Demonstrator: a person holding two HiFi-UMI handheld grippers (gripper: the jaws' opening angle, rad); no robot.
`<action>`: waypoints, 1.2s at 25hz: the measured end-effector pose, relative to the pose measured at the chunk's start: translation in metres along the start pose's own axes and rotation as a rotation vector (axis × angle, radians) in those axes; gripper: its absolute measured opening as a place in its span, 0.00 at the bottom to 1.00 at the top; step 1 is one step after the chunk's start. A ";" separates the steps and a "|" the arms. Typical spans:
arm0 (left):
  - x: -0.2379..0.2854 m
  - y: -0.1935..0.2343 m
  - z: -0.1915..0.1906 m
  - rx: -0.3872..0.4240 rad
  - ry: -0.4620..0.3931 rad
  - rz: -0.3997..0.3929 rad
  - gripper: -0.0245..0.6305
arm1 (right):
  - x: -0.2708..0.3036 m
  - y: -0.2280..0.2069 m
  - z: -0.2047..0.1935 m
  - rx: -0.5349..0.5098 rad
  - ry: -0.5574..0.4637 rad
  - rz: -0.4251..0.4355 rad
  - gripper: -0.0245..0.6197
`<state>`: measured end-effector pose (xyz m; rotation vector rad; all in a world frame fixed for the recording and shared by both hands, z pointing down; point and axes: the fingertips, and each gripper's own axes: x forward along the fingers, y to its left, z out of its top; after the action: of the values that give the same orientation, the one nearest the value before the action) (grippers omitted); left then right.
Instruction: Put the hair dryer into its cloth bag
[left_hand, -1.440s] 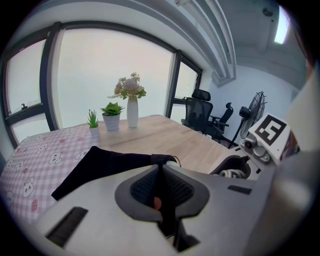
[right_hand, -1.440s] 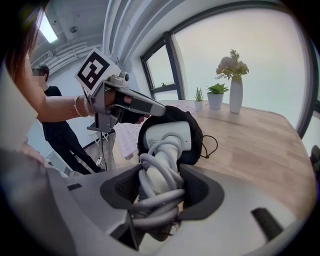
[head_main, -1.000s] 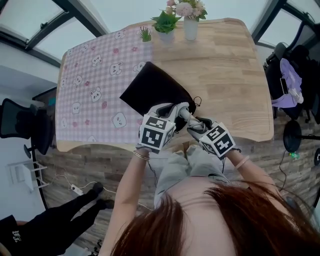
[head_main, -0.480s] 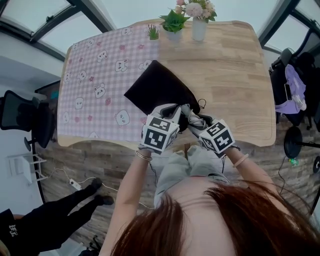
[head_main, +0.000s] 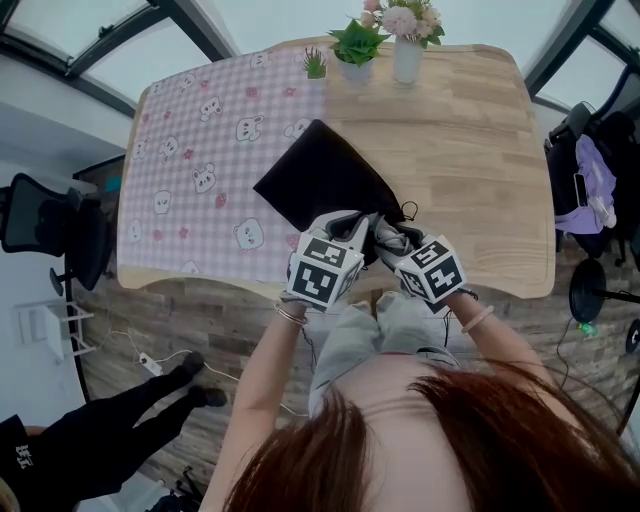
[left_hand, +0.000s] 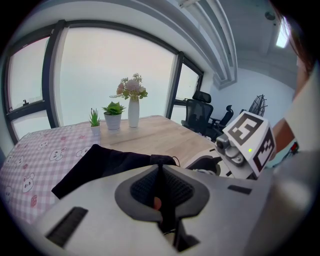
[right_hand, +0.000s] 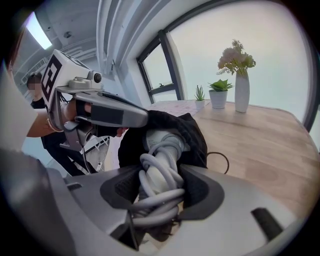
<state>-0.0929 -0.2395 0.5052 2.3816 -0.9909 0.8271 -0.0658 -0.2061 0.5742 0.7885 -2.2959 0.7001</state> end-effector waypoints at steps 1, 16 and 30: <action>0.000 0.000 0.000 0.000 -0.001 -0.001 0.08 | 0.001 0.000 0.001 0.002 -0.002 0.000 0.39; 0.001 -0.005 0.002 -0.008 -0.009 -0.011 0.08 | 0.022 -0.004 0.017 0.055 -0.041 -0.006 0.39; 0.002 -0.005 -0.006 -0.039 -0.002 -0.021 0.08 | 0.043 -0.007 0.025 0.035 -0.080 -0.009 0.39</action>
<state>-0.0905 -0.2334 0.5098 2.3560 -0.9725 0.7908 -0.0976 -0.2418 0.5884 0.8566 -2.3560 0.7186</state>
